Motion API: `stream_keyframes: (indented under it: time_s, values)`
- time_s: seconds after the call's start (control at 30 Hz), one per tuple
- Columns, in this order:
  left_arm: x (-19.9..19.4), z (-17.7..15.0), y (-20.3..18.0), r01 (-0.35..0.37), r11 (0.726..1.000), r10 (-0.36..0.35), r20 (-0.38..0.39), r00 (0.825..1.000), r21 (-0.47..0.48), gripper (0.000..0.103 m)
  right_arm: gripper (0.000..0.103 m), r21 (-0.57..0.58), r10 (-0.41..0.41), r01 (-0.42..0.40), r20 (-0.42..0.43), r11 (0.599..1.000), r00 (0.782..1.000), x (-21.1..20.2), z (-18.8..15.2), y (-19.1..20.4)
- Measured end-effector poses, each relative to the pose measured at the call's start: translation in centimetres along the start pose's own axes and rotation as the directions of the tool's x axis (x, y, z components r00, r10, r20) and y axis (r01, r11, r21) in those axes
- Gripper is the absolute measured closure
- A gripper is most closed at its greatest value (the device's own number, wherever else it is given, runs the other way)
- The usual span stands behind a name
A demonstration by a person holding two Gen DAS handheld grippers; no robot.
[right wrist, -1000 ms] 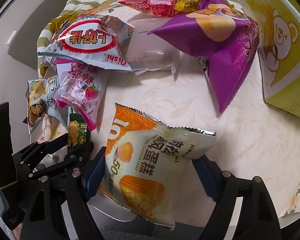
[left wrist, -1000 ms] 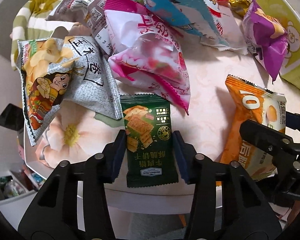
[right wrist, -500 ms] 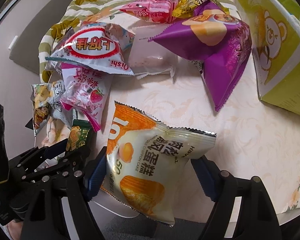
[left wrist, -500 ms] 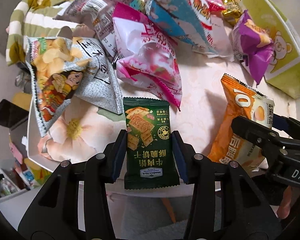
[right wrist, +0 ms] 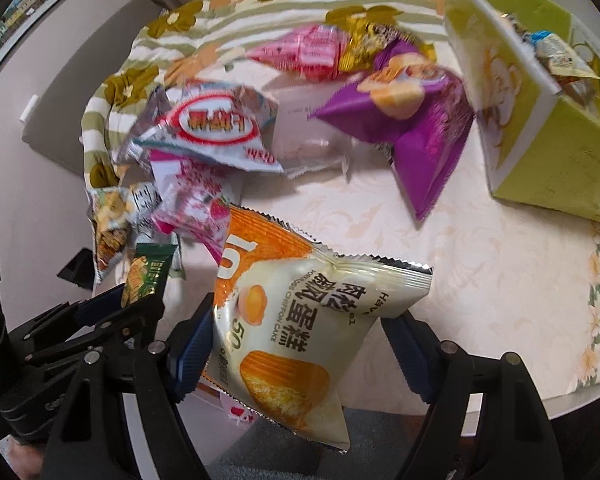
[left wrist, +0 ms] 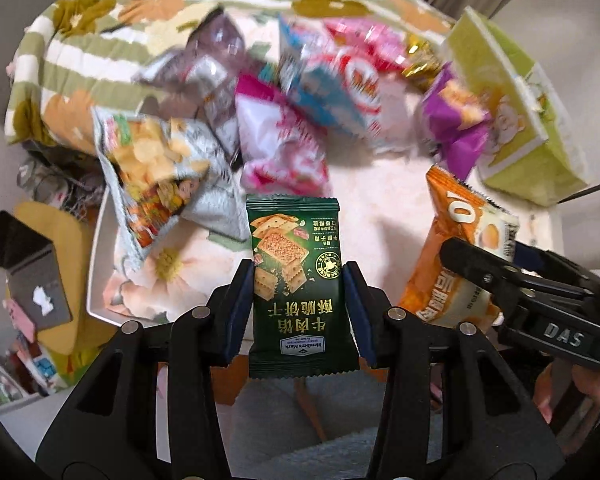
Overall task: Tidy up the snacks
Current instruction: 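Carry both packets over the box and release them inside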
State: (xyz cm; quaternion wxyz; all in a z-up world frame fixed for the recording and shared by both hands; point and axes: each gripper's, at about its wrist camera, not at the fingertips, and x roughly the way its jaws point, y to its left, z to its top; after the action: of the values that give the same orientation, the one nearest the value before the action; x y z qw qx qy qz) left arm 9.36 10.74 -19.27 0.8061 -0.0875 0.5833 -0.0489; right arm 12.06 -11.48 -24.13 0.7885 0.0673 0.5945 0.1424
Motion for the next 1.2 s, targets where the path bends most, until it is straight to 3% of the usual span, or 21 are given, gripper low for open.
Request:
stream_keyframes:
  time_s: [0.17, 0.37, 0.63, 0.73, 0.9, 1.2]
  values:
    - [-3.3, 1.1, -1.6, 0.054, 0.996, -0.059, 0.082, 0.995, 0.067, 0.062, 0.027, 0.042, -0.016, 0.012, 0.088, 0.999, 0.996, -3.3, 0.2, 0.1]
    - [-6.8, 4.8, -4.6, 0.122, 0.980, -0.149, 0.175, 0.973, 0.160, 0.062, 0.027, 0.130, -0.038, 0.010, 0.209, 0.991, 0.977, -8.2, 0.9, -1.1]
    - [-8.8, 9.8, -11.4, 0.156, 0.955, -0.218, 0.243, 0.945, 0.252, 0.062, 0.027, 0.191, -0.094, 0.025, 0.361, 0.981, 0.928, -15.5, 3.6, -5.7]
    - [-8.3, 11.5, -14.8, 0.169, 0.947, -0.239, 0.246, 0.939, 0.274, 0.062, 0.027, 0.202, -0.124, 0.044, 0.400, 0.978, 0.908, -17.7, 5.0, -8.4]
    - [-5.9, 14.1, -21.3, 0.212, 0.930, -0.283, 0.218, 0.934, 0.300, 0.062, 0.027, 0.230, -0.160, 0.067, 0.414, 0.971, 0.896, -19.6, 7.0, -14.0]
    - [2.8, 17.1, -31.9, 0.232, 0.920, -0.284, 0.130, 0.950, 0.316, 0.062, 0.027, 0.242, -0.171, 0.080, 0.382, 0.967, 0.908, -19.0, 9.5, -23.0]
